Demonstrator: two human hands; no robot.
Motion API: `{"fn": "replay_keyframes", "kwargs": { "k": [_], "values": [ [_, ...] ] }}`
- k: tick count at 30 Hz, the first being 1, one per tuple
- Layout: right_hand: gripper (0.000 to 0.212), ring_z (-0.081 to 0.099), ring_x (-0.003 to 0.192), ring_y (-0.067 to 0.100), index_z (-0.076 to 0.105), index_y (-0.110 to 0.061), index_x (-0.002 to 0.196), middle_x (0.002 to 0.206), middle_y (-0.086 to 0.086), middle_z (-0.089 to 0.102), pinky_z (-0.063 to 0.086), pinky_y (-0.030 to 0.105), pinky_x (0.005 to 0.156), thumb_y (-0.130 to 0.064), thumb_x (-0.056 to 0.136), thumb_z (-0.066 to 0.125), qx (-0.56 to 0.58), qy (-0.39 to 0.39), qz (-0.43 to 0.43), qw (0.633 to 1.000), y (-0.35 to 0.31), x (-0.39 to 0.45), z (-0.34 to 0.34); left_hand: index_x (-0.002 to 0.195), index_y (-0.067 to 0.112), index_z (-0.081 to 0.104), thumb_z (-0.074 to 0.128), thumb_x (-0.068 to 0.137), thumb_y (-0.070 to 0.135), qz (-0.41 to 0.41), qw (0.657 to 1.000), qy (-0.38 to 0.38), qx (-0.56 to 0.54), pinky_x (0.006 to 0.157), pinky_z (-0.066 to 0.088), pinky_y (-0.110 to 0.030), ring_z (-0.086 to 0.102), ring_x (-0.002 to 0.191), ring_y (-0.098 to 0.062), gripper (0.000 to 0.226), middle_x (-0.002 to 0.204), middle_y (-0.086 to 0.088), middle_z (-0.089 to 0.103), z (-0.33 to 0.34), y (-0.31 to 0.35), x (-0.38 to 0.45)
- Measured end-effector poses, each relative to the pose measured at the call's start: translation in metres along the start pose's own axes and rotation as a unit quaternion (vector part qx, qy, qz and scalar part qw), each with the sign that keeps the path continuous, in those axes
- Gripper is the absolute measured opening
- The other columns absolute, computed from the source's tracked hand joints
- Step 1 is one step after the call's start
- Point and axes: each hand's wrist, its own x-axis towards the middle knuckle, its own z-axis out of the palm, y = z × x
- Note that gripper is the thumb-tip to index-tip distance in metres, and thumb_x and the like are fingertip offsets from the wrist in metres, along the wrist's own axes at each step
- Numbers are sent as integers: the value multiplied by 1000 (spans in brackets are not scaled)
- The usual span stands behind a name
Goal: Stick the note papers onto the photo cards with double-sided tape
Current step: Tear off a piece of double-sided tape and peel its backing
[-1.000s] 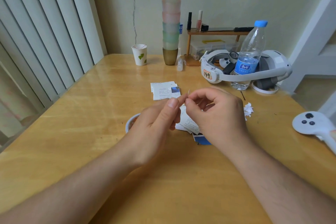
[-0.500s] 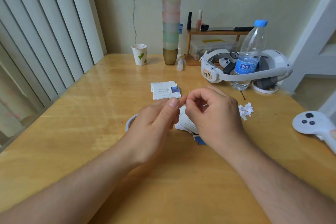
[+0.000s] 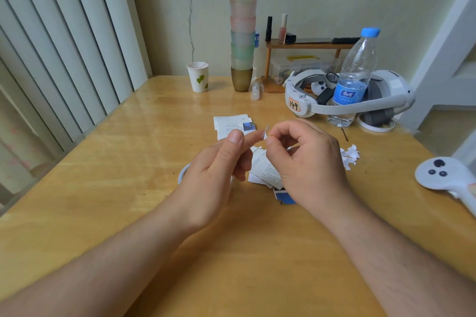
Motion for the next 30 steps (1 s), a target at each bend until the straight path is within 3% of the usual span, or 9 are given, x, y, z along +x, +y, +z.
{"fn": "replay_keyframes", "kwargs": {
  "k": [7,12,16,20,23,25,27,30],
  "values": [
    [12,61,73,8,71,-20,82,80,-12,66,43,11,62,-11,91,70,19,-1,22,1000,-4,0,-3,138,32,67,26,93,72,6,1000,0,-3,75,40,-14,52,80,-12,73,84,11,53,0,-1,0],
    [10,65,78,12,70,-24,84,80,-11,67,55,28,65,-34,86,72,38,-4,31,999,-8,-2,-3,138,33,67,26,93,72,7,1000,-1,2,76,41,-15,52,81,-11,72,85,11,54,-1,-1,0],
    [6,66,78,11,72,-26,86,84,-10,69,57,35,67,-26,86,79,39,-2,40,998,-6,-2,-1,137,37,68,25,94,71,12,1000,-2,4,78,41,-17,53,82,-13,70,85,11,54,0,-3,0],
    [8,65,78,12,74,-21,83,84,-10,71,54,32,68,-16,89,77,35,-2,33,999,-4,-1,-2,140,35,66,24,96,72,8,1000,-7,-1,85,44,-30,51,83,-11,71,86,11,54,0,-5,0],
    [10,65,80,13,74,-20,83,87,-9,72,51,25,69,-13,91,74,34,-13,38,999,-3,0,-1,139,35,66,23,101,68,1,1000,-6,-7,82,43,-24,51,81,-11,67,85,10,54,0,-4,0],
    [13,64,81,12,72,-20,83,87,-9,70,49,20,67,-12,93,72,38,-28,46,998,-2,0,-2,134,37,70,22,102,64,-12,999,-1,-34,79,42,-22,50,79,-12,64,83,9,53,1,-4,1],
    [16,62,80,11,69,-23,82,86,-8,70,48,18,67,-11,94,70,54,-43,54,996,-3,0,-3,127,36,75,23,101,65,-28,997,0,-76,82,43,-31,49,79,-14,65,82,6,52,1,-5,3],
    [21,63,79,12,68,-27,80,86,-6,71,52,27,70,-13,95,69,95,-66,88,989,-2,2,-4,119,26,80,25,102,66,-63,986,6,-155,83,41,-39,45,76,-16,70,81,0,49,2,-5,7]
  ]
}}
